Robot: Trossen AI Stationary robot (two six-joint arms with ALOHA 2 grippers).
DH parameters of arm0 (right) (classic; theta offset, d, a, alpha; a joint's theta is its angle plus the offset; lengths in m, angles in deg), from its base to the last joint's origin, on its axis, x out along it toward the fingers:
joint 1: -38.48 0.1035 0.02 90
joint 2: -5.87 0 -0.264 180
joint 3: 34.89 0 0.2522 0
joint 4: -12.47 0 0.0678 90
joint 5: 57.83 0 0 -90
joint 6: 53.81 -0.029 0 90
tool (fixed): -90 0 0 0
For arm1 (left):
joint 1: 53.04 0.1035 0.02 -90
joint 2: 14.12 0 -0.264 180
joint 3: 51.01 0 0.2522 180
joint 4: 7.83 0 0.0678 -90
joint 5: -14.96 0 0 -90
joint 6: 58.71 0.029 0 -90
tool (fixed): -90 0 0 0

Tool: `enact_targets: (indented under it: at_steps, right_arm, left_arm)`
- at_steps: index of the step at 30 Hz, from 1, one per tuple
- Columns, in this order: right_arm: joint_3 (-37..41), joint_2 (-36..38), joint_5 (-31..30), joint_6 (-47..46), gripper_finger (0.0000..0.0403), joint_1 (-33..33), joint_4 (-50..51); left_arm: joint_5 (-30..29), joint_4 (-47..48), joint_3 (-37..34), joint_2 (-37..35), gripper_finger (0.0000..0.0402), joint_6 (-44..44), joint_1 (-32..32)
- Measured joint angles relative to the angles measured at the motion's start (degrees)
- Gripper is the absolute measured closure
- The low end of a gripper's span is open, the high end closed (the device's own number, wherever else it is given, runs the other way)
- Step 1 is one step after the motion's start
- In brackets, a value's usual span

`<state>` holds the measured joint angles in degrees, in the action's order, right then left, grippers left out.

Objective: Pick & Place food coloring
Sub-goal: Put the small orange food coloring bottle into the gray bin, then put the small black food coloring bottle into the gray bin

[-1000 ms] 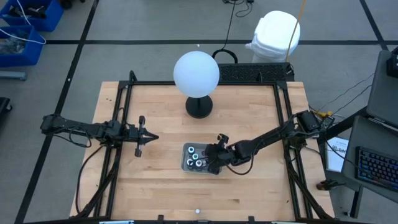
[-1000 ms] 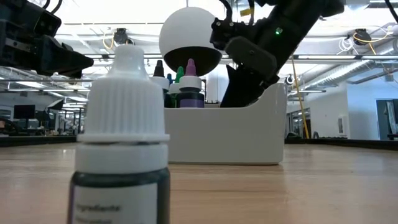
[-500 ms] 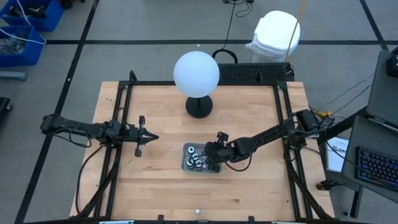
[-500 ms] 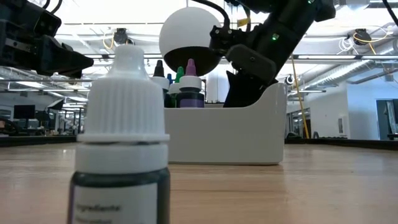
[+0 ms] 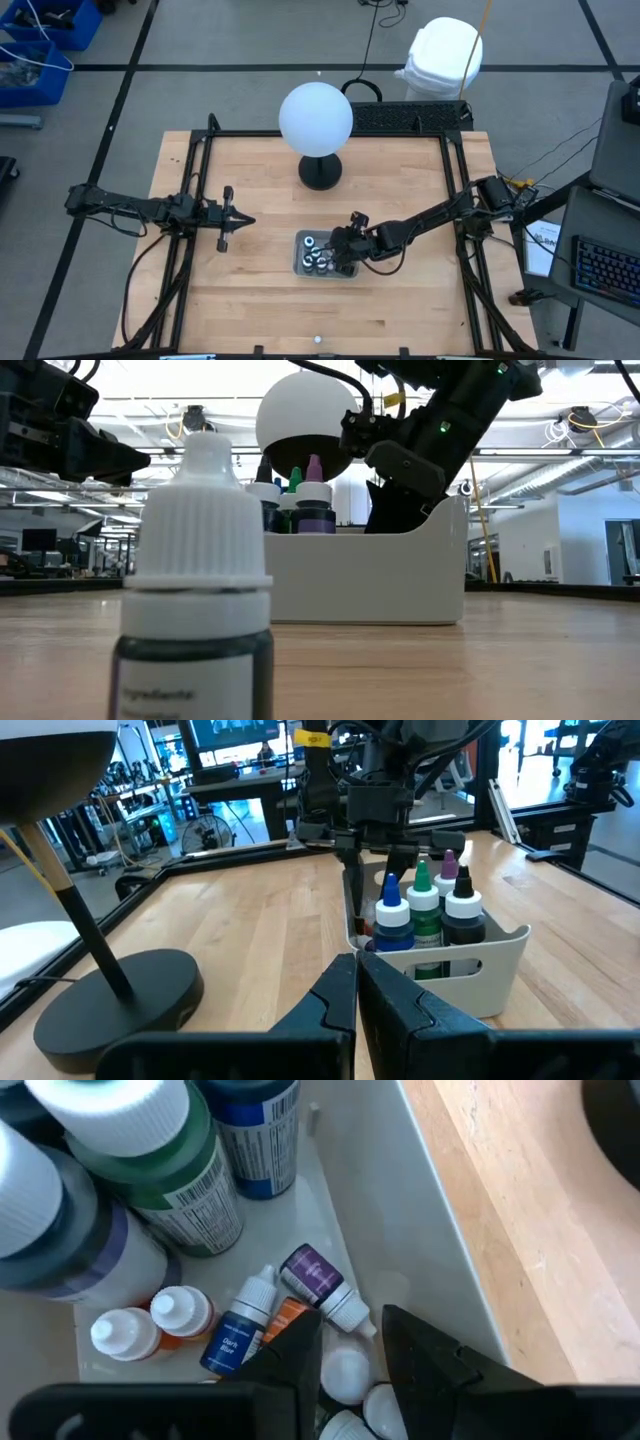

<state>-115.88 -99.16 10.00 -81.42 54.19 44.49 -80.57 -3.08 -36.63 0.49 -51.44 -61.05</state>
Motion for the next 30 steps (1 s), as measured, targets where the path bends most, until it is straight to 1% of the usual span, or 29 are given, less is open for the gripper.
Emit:
enact_targets:
  at_steps: [7, 10, 13, 16, 19, 21, 23, 26, 28, 30]
  right_arm:
    - [0.1, 0.6, 0.1, 1.0, 0.0306, 0.0, 0.2]
    - [-0.4, 2.6, 0.1, 1.9, 0.0308, 0.0, 0.4]
    - [-1.5, 6.0, -0.1, 4.8, 0.0309, 0.8, 0.1]
    - [-2.7, 9.6, -0.1, 9.5, 0.0310, 2.9, -1.2]
    - [-3.1, 13.8, -0.2, 14.6, 0.0310, 6.5, -4.6]
    - [-2.9, 16.7, -0.5, 16.8, 0.0311, 9.3, -4.9]
    - [-1.4, 20.4, -3.2, 18.0, 0.0317, 12.0, -4.9]
    - [3.3, 27.1, -11.2, 18.2, 0.0337, 15.0, -7.2]
    - [7.8, 32.0, -11.3, 17.7, 0.0357, 15.5, -8.0]
    - [13.5, 36.8, -8.8, 16.5, 0.0383, 15.3, -9.8]
  left_arm:
    - [0.0, 0.0, 0.0, 0.0, 0.0380, 0.0, 0.0]
    - [0.0, 0.3, 0.0, 0.0, 0.0380, 0.0, 0.0]
    - [0.0, 0.3, 0.0, 0.0, 0.0380, 0.0, 0.0]
    - [0.0, 0.3, 0.0, 0.0, 0.0380, 0.0, 0.0]
    - [0.0, 0.3, 0.0, 0.0, 0.0380, -0.2, 0.0]
    - [0.1, 0.2, 0.0, 0.0, 0.0380, -0.1, 0.0]
    - [0.6, 0.2, 0.0, 0.0, 0.0380, 0.0, 0.0]
    - [1.0, -0.1, 0.0, 0.0, 0.0380, 0.0, 0.0]
    - [1.0, -0.1, 0.0, 0.0, 0.0380, 0.0, 0.0]
    - [1.0, -0.2, 0.0, 0.0, 0.0380, 0.3, 0.0]
